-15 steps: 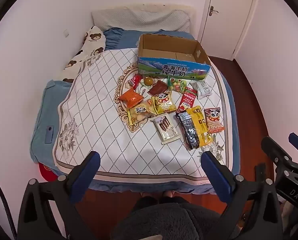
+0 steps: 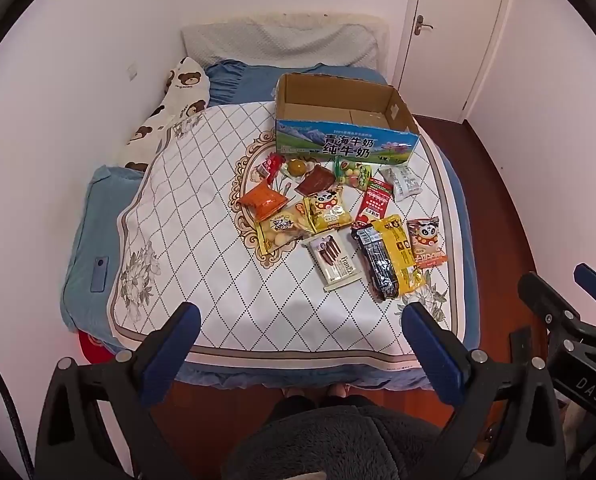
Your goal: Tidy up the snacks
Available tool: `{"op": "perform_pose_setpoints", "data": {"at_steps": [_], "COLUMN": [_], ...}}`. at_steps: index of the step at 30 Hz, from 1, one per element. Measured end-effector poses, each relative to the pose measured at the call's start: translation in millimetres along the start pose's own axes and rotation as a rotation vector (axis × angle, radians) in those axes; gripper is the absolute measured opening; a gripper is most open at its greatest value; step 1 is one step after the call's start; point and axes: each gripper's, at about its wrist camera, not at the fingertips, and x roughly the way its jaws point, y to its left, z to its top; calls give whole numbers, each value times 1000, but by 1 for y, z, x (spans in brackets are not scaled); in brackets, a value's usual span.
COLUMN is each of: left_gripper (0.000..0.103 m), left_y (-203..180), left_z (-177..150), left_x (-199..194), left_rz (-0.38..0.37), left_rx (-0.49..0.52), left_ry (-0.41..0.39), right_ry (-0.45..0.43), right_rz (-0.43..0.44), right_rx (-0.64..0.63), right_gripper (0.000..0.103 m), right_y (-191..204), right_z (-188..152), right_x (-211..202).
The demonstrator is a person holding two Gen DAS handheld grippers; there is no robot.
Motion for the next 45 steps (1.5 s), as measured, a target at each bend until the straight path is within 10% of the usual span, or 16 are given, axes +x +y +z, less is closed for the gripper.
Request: {"op": "perform_pose_setpoints", "data": {"at_steps": [45], "left_gripper": [103], "left_y": [2], "left_z": [-5], "left_x": [6], "left_rz": [-27], "left_rx": [3], "left_ry": [-20], "right_ry": [-8], "right_rz": [-8], "right_rx": [-6], "right_gripper": [103], "right_y": [2], "right_z": [1], "right_x": [-1]}}
